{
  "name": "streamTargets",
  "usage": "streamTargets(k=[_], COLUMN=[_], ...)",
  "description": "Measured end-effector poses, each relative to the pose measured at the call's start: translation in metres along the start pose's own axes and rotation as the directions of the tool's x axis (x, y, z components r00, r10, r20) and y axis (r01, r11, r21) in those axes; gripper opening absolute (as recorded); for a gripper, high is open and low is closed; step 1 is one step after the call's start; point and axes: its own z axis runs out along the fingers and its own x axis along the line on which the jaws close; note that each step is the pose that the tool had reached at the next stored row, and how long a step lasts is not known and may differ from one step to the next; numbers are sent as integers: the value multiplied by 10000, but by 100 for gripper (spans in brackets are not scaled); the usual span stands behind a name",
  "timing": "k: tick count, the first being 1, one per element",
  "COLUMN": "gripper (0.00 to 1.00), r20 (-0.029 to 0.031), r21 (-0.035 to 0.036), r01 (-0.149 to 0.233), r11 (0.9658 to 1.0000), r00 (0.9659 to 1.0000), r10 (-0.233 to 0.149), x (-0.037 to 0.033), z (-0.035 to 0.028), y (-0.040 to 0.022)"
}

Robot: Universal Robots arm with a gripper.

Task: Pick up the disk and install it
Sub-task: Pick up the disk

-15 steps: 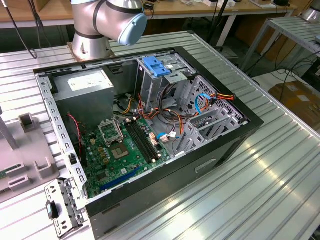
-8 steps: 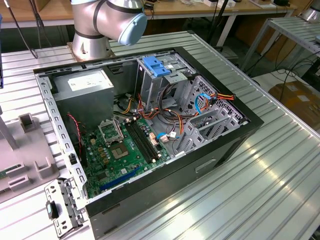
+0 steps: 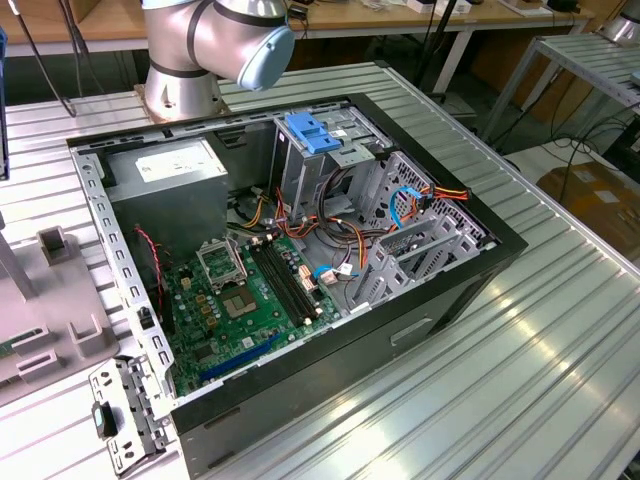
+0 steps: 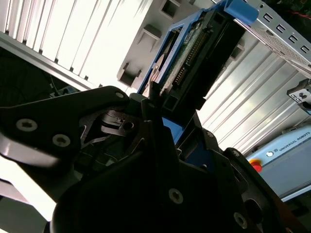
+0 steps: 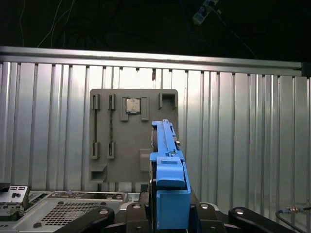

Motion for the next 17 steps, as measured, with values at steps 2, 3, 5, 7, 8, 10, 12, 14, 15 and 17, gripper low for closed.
streamTargets(k=[2, 3, 5, 7, 8, 10, 12, 14, 15, 17], gripper=[37, 37, 37, 37, 37, 37, 37, 37, 37, 37], r20=[0, 0, -1, -1, 0, 0, 0, 0, 0, 2], r21=[0, 0, -2, -1, 0, 0, 1, 1, 1, 2], r01=[0, 0, -1, 0, 0, 0, -1, -8, -13, -26], r11=[10000, 10000, 10000, 10000, 10000, 10000, 10000, 10000, 10000, 10000], r00=[10000, 10000, 10000, 10000, 10000, 10000, 10000, 10000, 10000, 10000], r10=[0, 0, 1, 0, 0, 0, 1, 8, 13, 26], x=[18, 22, 25, 26, 26, 26, 29, 33, 35, 41], z=[-1, -1, -7, -19, -26, -49, -76, -97, -106, -122], y=[0, 0, 1, 1, 1, 1, 2, 3, 4, 5])
